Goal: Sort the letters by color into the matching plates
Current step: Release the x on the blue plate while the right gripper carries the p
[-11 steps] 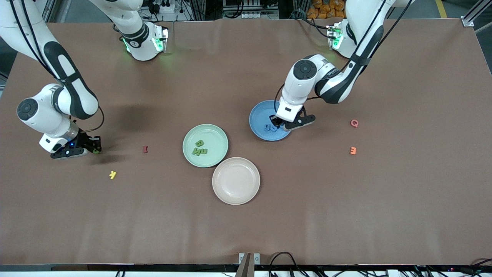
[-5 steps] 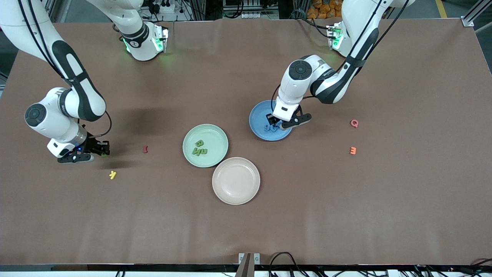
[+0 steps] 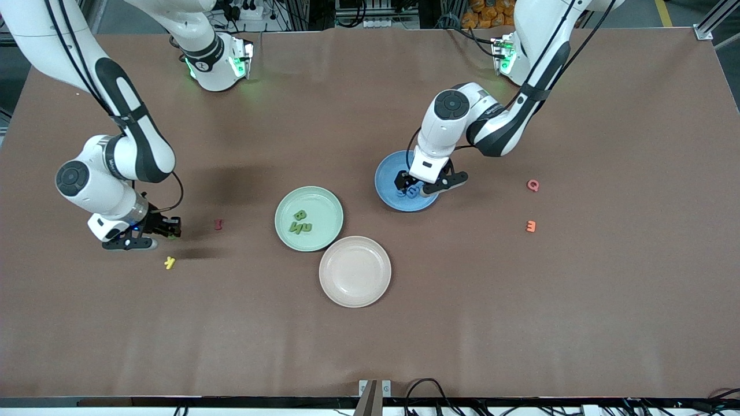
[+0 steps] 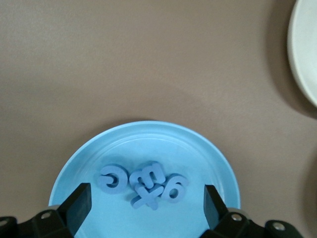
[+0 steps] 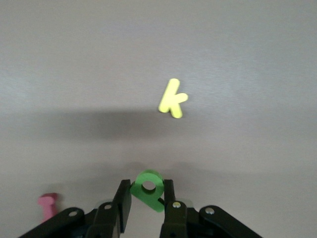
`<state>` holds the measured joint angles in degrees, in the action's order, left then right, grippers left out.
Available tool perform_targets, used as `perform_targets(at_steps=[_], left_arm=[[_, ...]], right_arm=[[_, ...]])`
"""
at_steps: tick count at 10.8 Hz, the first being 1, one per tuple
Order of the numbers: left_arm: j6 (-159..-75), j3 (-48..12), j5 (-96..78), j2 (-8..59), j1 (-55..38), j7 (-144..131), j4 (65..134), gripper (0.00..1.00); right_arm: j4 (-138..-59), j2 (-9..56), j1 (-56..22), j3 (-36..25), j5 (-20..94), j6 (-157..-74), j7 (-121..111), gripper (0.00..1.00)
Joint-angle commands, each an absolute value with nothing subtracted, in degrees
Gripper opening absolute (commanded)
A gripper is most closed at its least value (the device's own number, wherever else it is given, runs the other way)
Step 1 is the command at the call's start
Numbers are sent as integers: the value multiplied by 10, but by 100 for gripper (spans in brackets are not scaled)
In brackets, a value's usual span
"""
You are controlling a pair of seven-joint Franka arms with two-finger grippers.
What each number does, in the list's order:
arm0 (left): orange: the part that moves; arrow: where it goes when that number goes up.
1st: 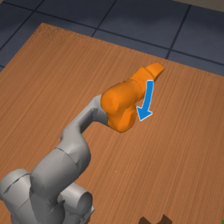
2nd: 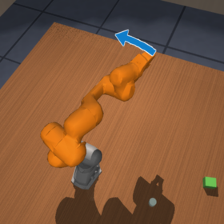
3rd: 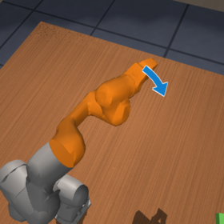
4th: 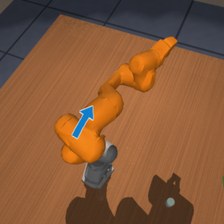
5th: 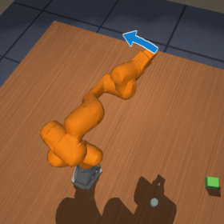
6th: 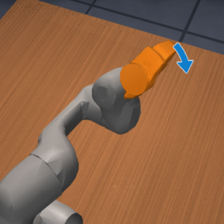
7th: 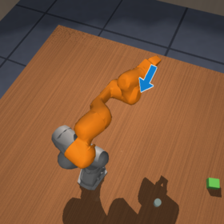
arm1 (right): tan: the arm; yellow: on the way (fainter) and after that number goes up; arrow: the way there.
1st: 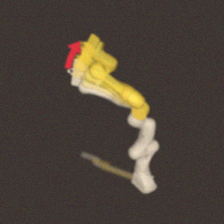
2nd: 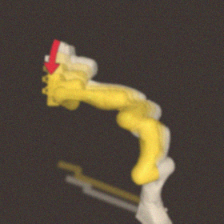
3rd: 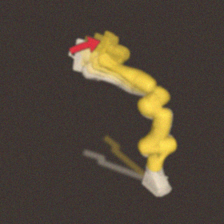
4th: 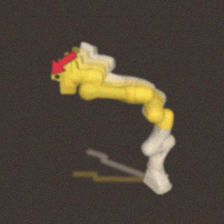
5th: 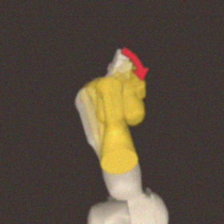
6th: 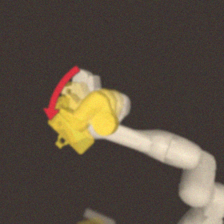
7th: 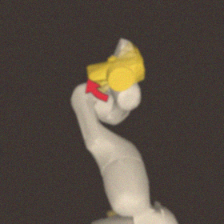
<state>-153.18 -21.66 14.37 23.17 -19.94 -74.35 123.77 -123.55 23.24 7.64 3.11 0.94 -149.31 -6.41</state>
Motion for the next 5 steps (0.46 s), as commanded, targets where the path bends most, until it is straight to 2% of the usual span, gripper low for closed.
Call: perform_targets(at_steps=[1, 2, 5], left_arm=[[-1454, -215, 142, 227, -189, -709, 1189, 100], [-1403, -215, 142, 226, -179, -663, 1159, 100], [-1375, -215, 142, 211, -156, -607, 1143, 100]], right_arm=[[-1238, 221, 53, 43, 12, -1482, -4, 28], [-1238, 221, 41, 43, 12, -1482, 16, 28], [-1237, 221, 3, 58, 12, -1482, 88, 28]])
